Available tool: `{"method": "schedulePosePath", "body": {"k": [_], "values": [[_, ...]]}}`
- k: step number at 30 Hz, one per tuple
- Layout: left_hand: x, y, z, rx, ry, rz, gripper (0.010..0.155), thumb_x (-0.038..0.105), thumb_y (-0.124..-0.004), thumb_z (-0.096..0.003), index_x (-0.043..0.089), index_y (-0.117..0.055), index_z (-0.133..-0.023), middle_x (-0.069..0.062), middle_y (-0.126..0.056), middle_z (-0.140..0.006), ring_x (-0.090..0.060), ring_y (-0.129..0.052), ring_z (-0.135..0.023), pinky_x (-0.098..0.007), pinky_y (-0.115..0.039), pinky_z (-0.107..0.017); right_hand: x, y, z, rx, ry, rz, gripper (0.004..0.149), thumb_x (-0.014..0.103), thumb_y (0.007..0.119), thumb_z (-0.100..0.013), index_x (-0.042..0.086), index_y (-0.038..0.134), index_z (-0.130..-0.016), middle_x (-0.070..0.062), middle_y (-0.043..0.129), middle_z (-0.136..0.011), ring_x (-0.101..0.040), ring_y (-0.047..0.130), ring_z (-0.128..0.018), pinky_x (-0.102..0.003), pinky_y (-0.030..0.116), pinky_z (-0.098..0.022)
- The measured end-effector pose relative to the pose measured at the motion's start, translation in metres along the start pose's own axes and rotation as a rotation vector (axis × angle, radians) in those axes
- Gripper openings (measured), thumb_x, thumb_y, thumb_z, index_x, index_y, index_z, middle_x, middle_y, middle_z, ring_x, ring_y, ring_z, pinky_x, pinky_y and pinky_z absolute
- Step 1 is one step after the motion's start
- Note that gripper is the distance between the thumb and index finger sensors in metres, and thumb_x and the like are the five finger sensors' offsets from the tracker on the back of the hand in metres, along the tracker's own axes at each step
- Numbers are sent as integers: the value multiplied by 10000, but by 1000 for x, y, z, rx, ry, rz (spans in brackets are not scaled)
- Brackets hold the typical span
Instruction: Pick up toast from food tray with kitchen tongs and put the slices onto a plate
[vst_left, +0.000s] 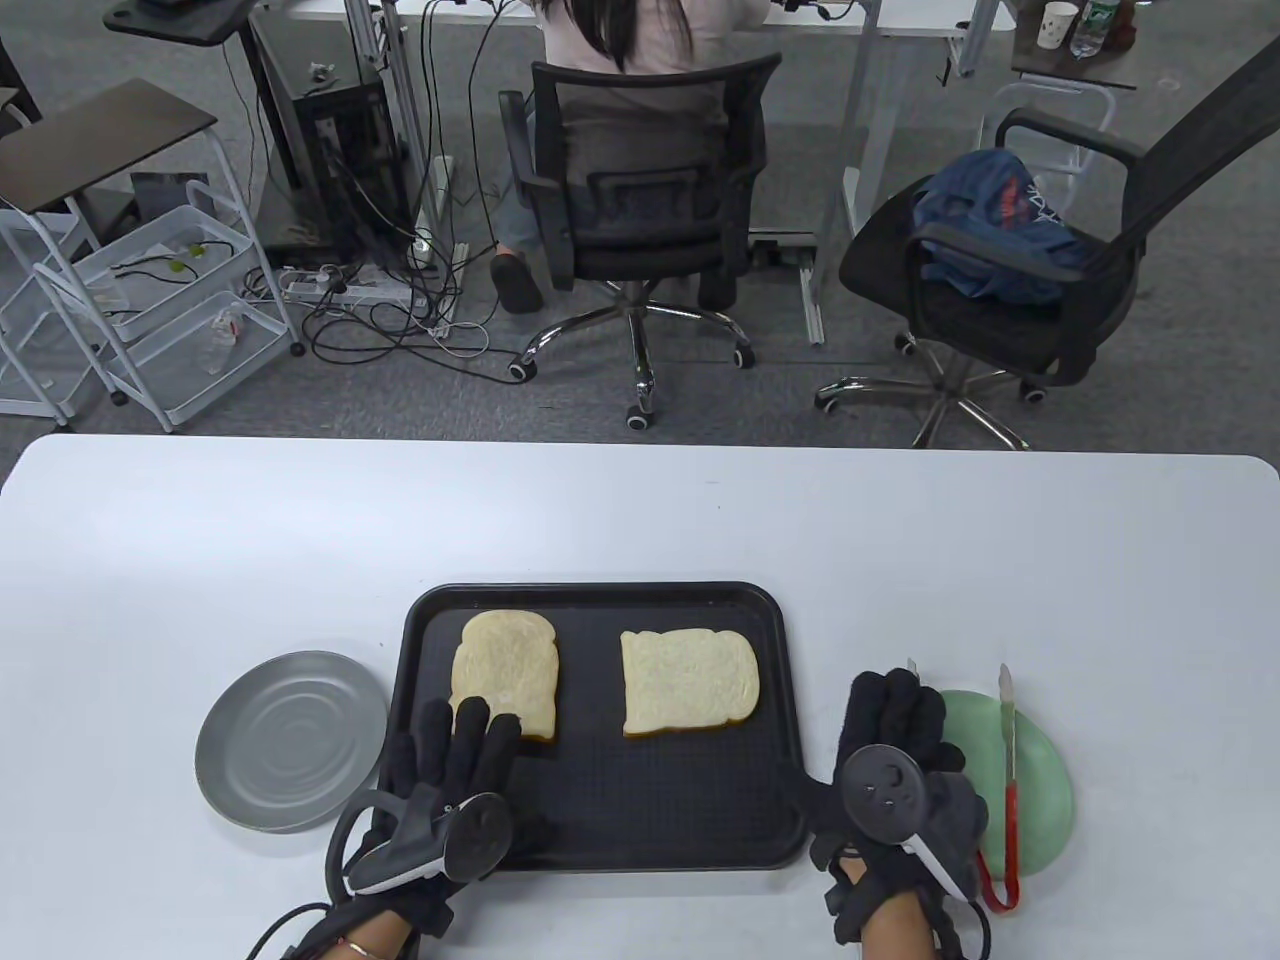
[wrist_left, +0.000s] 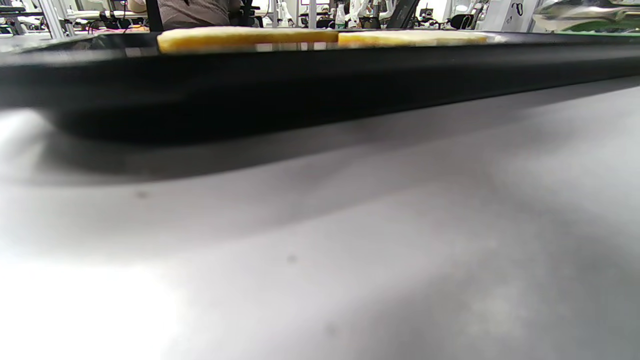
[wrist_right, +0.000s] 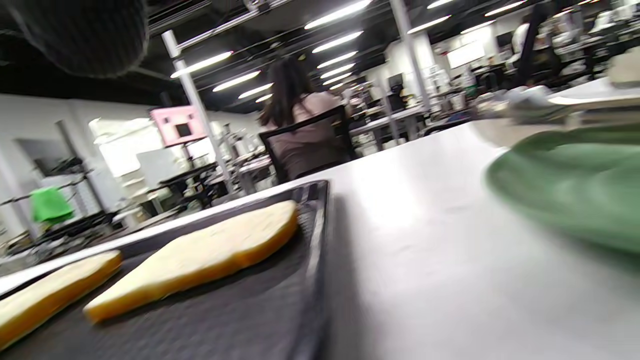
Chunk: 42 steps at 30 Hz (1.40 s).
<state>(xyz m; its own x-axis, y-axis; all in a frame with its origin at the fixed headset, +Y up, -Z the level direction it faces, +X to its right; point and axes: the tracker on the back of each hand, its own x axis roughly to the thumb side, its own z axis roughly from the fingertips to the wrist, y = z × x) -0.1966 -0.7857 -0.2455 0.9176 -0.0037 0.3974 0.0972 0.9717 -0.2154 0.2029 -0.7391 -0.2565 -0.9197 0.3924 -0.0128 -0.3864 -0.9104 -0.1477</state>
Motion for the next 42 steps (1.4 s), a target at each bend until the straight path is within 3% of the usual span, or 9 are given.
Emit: {"method": "schedulePosePath", "body": {"k": [10,15,18,24,29,35,42], "values": [[1,-1,0,-6,-7,1,954,677,-382,-660,50,78,-1212,-342,94,-1219,-665,36,-1038,-811,-203,-727,-76,-19,8,-95,346,-63,1098,594,819,-371,-56,176,-979,-394,162,-1007,-654,187,-868,-836,390,-464],[1,-1,-1,-4,-8,4,956,677,-383,-660,47,81,-1210,-344,95,-1218,-664,37,-1039,-809,-204,-729,-105,-20,14,-110,469,-106,1113,579,847,-359,-101,205,-963,-440,228,-976,-684,303,-831,-769,455,-495],[1,-1,-1,-6,-9,5,958,679,-381,-659,47,83,-1210,-342,95,-1218,-664,35,-1039,-810,-205,-729,-111,-16,14,-85,498,-88,1121,572,860,-350,-123,221,-955,-460,291,-956,-692,387,-803,-724,490,-511],[1,-1,-1,-10,-11,11,955,676,-381,-660,44,82,-1208,-344,93,-1218,-665,31,-1040,-806,-221,-738,-114,-4,7,17,553,-20,1095,553,883,-336,-99,270,-967,-404,481,-939,-629,555,-783,-737,534,-486],[0,-2,-1,-14,-11,11,956,676,-379,-660,43,85,-1206,-342,92,-1218,-665,29,-1040,-803,-233,-746,-117,6,4,79,586,37,1028,506,889,-346,-85,323,-968,-352,599,-899,-573,629,-753,-733,479,-501],[0,-2,-1,-23,-11,10,957,673,-380,-661,39,87,-1204,-345,88,-1218,-666,28,-1040,-802,-238,-747,-116,15,0,124,601,105,1019,495,882,-328,-60,318,-969,-351,575,-899,-545,576,-763,-785,337,-495],[1,-2,-1,-27,-11,8,956,673,-379,-662,39,88,-1203,-342,89,-1219,-667,25,-1040,-800,-245,-751,-115,16,-1,104,598,123,1015,475,893,-306,-75,342,-957,-351,614,-852,-523,610,-726,-787,357,-496]]}}
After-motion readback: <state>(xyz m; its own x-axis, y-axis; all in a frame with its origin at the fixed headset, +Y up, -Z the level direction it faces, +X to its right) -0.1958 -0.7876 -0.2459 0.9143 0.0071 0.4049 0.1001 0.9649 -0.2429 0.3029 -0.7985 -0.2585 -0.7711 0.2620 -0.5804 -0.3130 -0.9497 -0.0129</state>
